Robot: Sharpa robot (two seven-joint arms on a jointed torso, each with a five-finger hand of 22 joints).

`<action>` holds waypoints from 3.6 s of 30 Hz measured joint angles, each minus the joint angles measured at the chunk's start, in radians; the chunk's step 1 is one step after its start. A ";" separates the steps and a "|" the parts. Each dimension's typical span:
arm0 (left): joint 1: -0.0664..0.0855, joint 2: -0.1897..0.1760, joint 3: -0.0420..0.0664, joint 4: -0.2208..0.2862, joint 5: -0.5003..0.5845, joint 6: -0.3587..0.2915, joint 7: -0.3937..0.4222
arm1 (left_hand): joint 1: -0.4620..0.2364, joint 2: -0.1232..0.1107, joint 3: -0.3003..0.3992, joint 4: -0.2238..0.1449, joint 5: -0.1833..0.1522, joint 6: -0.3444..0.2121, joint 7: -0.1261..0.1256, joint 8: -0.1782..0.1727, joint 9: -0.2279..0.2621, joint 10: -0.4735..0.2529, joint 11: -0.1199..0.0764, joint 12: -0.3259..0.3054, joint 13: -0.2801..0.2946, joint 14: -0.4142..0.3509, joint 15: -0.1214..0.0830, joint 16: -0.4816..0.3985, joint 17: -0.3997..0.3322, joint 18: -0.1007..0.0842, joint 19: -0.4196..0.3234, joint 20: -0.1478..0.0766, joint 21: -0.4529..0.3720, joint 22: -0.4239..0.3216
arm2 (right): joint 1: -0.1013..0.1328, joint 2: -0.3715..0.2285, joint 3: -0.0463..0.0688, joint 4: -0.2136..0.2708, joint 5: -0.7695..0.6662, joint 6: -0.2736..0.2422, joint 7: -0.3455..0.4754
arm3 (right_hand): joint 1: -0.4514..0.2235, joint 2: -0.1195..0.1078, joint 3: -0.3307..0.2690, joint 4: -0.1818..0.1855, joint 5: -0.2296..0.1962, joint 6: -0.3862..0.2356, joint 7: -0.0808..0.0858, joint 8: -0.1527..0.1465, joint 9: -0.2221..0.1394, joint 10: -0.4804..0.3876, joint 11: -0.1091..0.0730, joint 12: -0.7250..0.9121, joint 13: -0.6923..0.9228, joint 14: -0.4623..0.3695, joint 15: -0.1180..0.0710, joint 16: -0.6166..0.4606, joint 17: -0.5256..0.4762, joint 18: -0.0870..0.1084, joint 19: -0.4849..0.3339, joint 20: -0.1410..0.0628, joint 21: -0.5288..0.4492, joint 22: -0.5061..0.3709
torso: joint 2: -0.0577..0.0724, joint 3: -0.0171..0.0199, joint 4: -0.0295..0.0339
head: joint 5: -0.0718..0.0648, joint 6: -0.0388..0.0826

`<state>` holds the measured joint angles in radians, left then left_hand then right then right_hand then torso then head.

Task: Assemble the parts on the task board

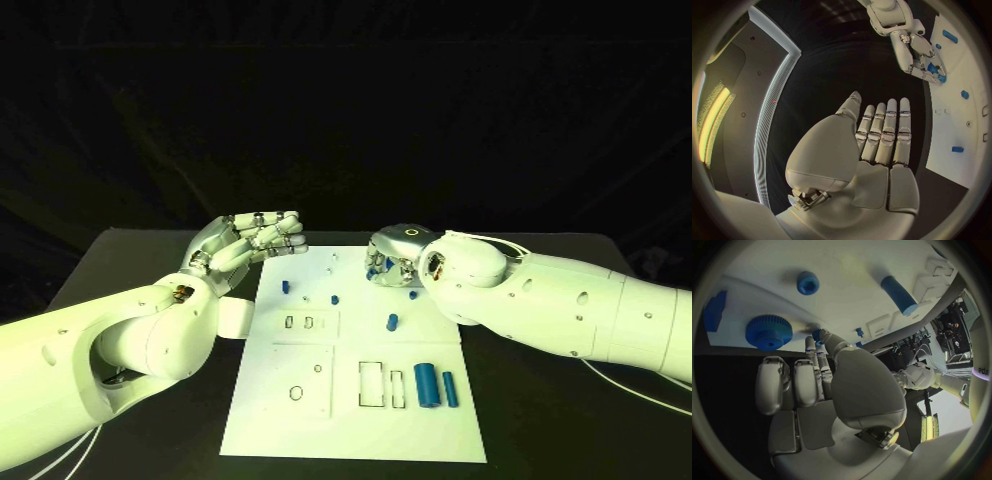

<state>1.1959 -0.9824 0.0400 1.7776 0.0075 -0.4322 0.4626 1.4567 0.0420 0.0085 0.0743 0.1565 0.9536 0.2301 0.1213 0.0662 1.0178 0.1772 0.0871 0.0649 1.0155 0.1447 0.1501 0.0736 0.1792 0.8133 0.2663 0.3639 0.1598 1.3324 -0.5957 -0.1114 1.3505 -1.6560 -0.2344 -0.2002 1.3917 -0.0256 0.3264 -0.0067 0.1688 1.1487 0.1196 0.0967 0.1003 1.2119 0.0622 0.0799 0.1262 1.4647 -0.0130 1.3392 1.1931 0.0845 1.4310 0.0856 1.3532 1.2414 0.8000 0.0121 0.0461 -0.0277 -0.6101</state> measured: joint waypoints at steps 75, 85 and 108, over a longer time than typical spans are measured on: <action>0.029 0.009 0.000 -0.003 0.008 0.002 -0.006 | 0.000 0.001 0.003 0.003 0.000 0.000 0.000 -0.004 0.000 0.000 0.000 -0.004 0.000 0.004 0.003 -0.004 0.000 0.000 0.000 0.000 0.000 -0.001 | -0.029 0.210 0.002 -0.221 -0.041 -0.248 -0.026 | -0.022 -0.042 0.048 0.004 0.026 0.005 -0.002 0.002 0.042 0.012 -0.005 -0.012 0.007 0.004 -0.003 0.011 0.008 -0.015 0.003 -0.004 0.024 0.037 | 0.020 -0.0034 0.0184 | -0.010 0.011; 0.031 0.009 0.000 -0.003 0.008 0.002 -0.007 | 0.000 0.001 0.003 0.003 0.000 0.000 0.000 -0.004 0.000 0.000 0.000 -0.004 0.000 0.004 0.003 -0.004 0.000 0.000 0.000 0.000 0.000 -0.001 | -0.029 0.218 0.002 -0.233 -0.040 -0.234 -0.027 | -0.032 -0.053 0.057 0.014 0.016 -0.005 0.004 -0.006 0.043 0.002 0.005 -0.011 0.008 0.004 -0.003 0.011 0.010 -0.015 0.003 -0.004 0.024 0.033 | 0.021 -0.0033 0.0183 | -0.009 0.012; 0.033 0.004 0.000 -0.005 0.008 0.004 -0.015 | 0.000 0.001 0.003 0.003 0.000 -0.004 0.003 -0.009 0.000 -0.004 0.004 -0.004 0.000 0.003 0.003 -0.010 -0.001 0.000 0.000 0.000 0.000 -0.002 | -0.005 0.009 0.015 -0.007 0.009 -0.239 -0.028 | -0.095 -0.116 0.052 0.053 -0.006 -0.148 0.028 -0.024 0.008 -0.093 0.024 0.032 0.007 0.002 0.020 -0.017 -0.040 -0.015 -0.045 0.022 -0.057 -0.060 | 0.017 -0.0031 0.0097 | -0.006 0.018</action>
<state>1.2292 -0.9781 0.0398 1.7727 0.0156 -0.4285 0.4481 1.4563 0.0433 0.0113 0.0772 0.1565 0.9500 0.2335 0.1119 0.0663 1.0143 0.1807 0.0834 0.0649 1.0190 0.1482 0.1399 0.0728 0.1791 0.8133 0.2663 0.3639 0.1576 1.3272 -0.5869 -0.0968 1.3431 -1.6473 -0.4739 -0.2280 1.2965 -0.1413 0.3783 0.0458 0.1625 1.0004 0.1472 0.0731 0.1086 1.1191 0.0867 0.1122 0.1333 1.4664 0.0071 1.3223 1.1530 0.0693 1.3861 0.1074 1.2958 1.1819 0.8168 0.0090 0.0558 -0.0334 -0.5918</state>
